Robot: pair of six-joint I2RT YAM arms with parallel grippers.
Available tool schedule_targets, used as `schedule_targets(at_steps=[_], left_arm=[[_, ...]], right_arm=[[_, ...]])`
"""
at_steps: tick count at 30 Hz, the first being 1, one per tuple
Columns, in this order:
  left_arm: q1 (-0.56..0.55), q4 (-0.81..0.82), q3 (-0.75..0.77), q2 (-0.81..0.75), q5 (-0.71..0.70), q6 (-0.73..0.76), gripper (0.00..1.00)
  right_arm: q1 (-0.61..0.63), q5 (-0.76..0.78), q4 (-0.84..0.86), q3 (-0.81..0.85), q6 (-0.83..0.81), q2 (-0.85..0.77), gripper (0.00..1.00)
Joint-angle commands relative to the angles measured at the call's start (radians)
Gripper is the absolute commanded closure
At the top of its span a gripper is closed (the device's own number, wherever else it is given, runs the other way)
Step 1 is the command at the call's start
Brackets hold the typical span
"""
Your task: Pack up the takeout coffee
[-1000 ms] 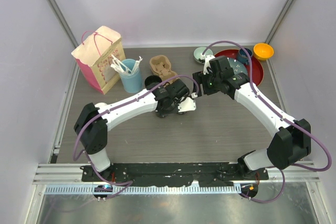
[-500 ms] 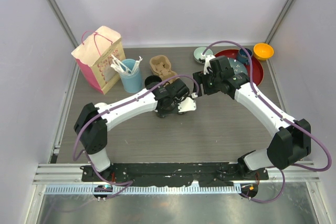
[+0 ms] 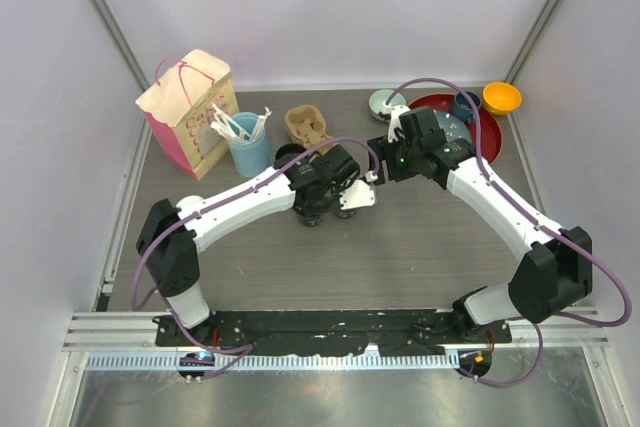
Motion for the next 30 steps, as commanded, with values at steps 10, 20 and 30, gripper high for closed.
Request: schedule_targets(at_steps=[10,20,30], left_arm=[[-0.023,-0.004,0.002,-0.035,0.032,-0.009,1.0],[-0.023,-0.018,-0.01,-0.007,-0.009,-0.011,1.0],[-0.024,-0.006,-0.034,-0.001,-0.005,-0.02,1.0]], right_arm=[[-0.005,-0.015,0.013,0.013,-0.018,-0.015,0.25],[-0.003,-0.015,0.012,0.008,-0.018,-0.015,0.25],[-0.005,-0.018,0.012,0.007,-0.018,-0.016,0.25]])
